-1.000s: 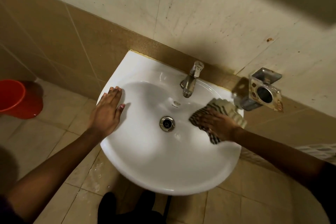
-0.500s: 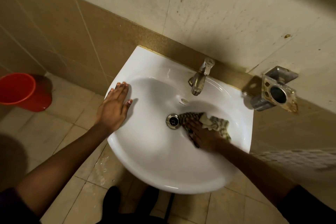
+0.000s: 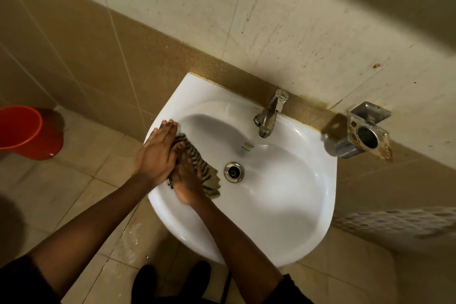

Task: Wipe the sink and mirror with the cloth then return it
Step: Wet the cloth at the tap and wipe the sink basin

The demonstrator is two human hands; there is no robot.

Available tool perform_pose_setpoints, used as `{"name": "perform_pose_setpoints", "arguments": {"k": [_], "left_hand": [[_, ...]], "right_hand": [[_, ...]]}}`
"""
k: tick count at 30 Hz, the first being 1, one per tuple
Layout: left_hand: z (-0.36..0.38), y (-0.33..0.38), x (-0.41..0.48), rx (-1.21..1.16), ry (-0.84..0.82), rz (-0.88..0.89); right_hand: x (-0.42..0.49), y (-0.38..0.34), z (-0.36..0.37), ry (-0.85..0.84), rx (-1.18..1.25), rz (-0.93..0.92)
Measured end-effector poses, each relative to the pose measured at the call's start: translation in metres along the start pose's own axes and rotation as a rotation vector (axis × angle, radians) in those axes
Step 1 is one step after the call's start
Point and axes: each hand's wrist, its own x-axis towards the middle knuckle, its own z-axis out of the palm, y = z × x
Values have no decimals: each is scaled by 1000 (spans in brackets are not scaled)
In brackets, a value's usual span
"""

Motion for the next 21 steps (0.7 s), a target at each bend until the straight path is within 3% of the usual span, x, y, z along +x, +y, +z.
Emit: {"name": "perform_pose_setpoints", "arguments": {"k": [3, 5, 8, 10, 16, 18, 21], "left_hand": [[-1, 0, 0, 12, 2, -2], [-2, 1, -1, 10, -4, -6], [-1, 2, -1, 9, -10, -23], [0, 2, -1, 3, 1, -27], [-5, 2, -1, -27, -5, -19], [-6, 4, -2, -24, -4, -28], [-8, 6, -3, -26, -14, -54]], "right_hand": [[21, 26, -3, 277, 62, 274], [25, 40, -4, 332, 33, 464], [24, 48, -6, 352, -13, 573], [26, 44, -3, 247, -8, 572], [-50, 24, 8, -46, 259, -2], [-80, 71, -3, -78, 151, -82], [-98, 164, -25, 68, -73, 166]]}}
